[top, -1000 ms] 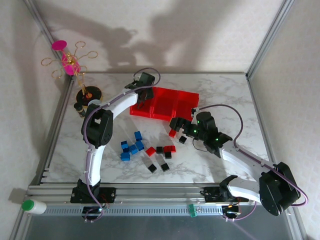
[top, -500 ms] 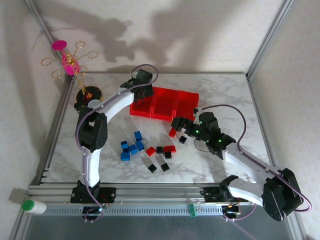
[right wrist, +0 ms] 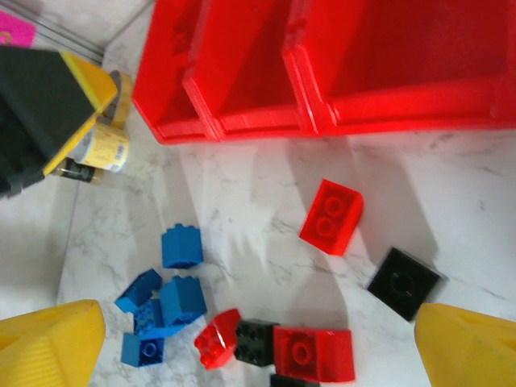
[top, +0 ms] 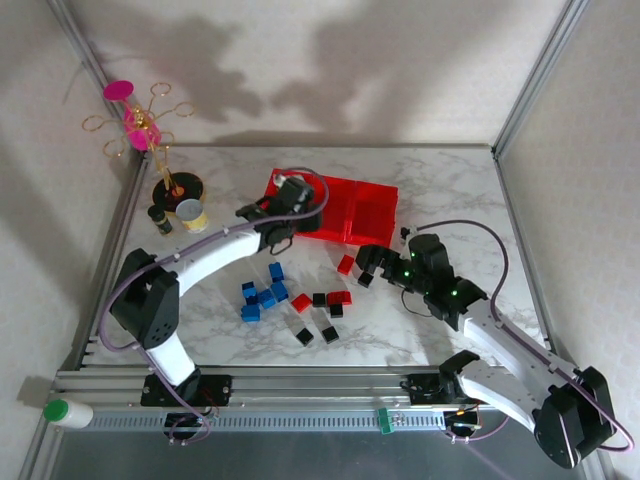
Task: Sort the legos into containers by color
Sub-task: Pick up the lego from the center of the table.
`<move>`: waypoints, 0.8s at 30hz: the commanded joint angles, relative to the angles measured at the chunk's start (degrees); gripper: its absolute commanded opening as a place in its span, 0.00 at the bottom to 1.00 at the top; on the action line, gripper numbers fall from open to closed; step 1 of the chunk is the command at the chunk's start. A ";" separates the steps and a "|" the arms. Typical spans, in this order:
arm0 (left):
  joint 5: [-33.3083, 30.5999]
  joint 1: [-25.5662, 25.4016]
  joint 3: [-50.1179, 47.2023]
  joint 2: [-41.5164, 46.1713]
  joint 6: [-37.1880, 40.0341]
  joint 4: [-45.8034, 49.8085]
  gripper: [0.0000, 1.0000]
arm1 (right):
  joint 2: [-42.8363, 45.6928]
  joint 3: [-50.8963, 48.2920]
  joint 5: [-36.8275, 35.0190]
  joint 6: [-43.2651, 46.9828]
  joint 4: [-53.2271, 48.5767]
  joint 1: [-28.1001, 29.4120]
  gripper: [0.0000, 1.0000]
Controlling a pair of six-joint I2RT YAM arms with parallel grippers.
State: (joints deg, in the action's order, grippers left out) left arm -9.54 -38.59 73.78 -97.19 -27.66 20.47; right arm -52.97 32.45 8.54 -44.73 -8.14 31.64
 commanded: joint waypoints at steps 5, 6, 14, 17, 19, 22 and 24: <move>0.67 -7.05 -5.93 2.57 -3.20 -2.36 0.75 | 4.52 -3.63 -1.57 -2.11 -5.66 -0.52 0.99; 0.60 -7.97 -6.55 2.56 -3.47 -2.77 0.75 | 4.70 -4.06 -1.20 -2.13 -5.47 -0.52 0.99; 2.41 -11.50 -9.17 -0.88 -1.79 -4.11 0.75 | 5.62 -8.15 0.75 -2.82 -4.50 -0.52 0.99; 3.78 -11.82 -9.09 -2.99 -1.06 -4.21 0.75 | 5.49 -9.27 0.53 -3.41 -4.34 -0.52 0.99; 3.83 -11.86 -8.71 -4.16 -0.93 -3.86 0.75 | 6.00 -9.92 0.48 -3.93 -3.81 -0.52 0.99; 4.15 -11.86 -7.92 -5.86 -0.13 -3.93 0.74 | 6.60 -10.47 0.42 -4.14 -3.01 -0.51 0.99; 5.98 -12.05 -7.06 -7.36 0.61 -4.70 0.74 | 6.45 -10.56 -0.15 -4.05 -3.41 -0.47 0.99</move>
State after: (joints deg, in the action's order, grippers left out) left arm -5.78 -50.06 65.67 -102.65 -28.80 16.47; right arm -47.22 22.68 8.78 -48.01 -12.21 31.38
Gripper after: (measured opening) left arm 0.742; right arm 0.988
